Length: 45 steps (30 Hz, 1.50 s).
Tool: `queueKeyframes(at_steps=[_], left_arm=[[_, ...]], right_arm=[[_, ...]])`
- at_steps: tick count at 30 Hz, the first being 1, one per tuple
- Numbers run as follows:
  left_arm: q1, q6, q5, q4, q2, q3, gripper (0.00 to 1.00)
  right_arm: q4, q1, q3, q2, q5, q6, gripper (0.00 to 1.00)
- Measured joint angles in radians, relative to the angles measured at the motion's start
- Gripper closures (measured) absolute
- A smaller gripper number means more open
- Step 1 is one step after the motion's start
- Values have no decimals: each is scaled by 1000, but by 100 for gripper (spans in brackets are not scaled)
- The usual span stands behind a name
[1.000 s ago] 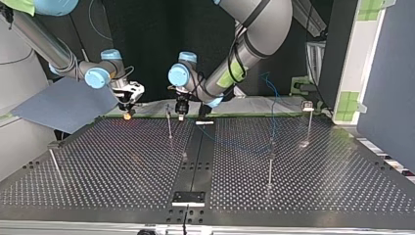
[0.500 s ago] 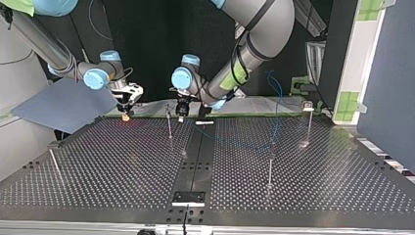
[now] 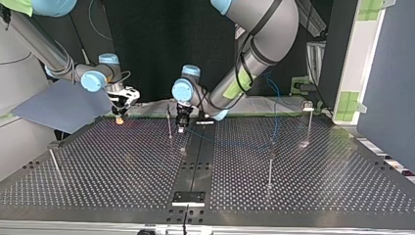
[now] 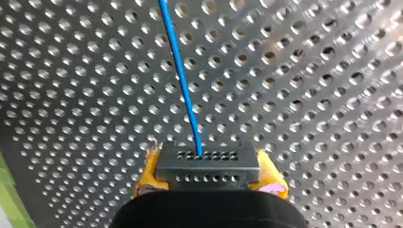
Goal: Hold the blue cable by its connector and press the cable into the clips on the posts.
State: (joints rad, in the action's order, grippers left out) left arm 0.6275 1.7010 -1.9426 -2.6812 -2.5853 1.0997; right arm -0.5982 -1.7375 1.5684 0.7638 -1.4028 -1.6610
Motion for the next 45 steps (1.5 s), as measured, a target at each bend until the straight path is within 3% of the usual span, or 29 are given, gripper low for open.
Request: queueKeyframes(at_steps=[14, 16, 17, 18, 19, 20, 21, 22, 24, 29, 39, 45], left_arm=[[-11, -10, -3, -3, 0, -6, 100], [-12, -12, -5, -3, 0, -6, 94], [-12, -13, -7, -3, 0, -6, 89], [-13, -13, -8, -3, 0, -6, 71], [-14, -14, -9, -3, 0, -6, 71], [-14, -15, -11, -3, 0, -6, 57], [-15, -17, -16, -3, 0, -6, 29], [-15, -19, -19, -3, 0, -6, 29], [-16, -29, -24, -3, 0, -6, 0], [-18, -63, -30, -18, 1, -6, 0], [-2, -149, -96, -99, 1, -6, 0], [21, -183, -90, -150, 4, -3, 0]], right_arm=[[5, 1, -35, 0, 5, -3, 100], [6, 1, -36, 0, 5, -3, 100], [6, 2, -36, 0, 5, -3, 100], [6, 2, -37, 0, 5, -3, 100], [6, 2, -37, 0, 6, -4, 100], [6, 2, -37, 0, 7, -4, 100], [6, 2, -38, 0, 10, -4, 100], [6, 2, -38, 0, 11, -4, 100], [6, 2, -38, 0, 14, -5, 100], [8, 2, -38, 0, 22, -6, 100], [9, 2, -38, 0, 32, -10, 100], [11, 2, -38, 0, 36, -10, 100]])
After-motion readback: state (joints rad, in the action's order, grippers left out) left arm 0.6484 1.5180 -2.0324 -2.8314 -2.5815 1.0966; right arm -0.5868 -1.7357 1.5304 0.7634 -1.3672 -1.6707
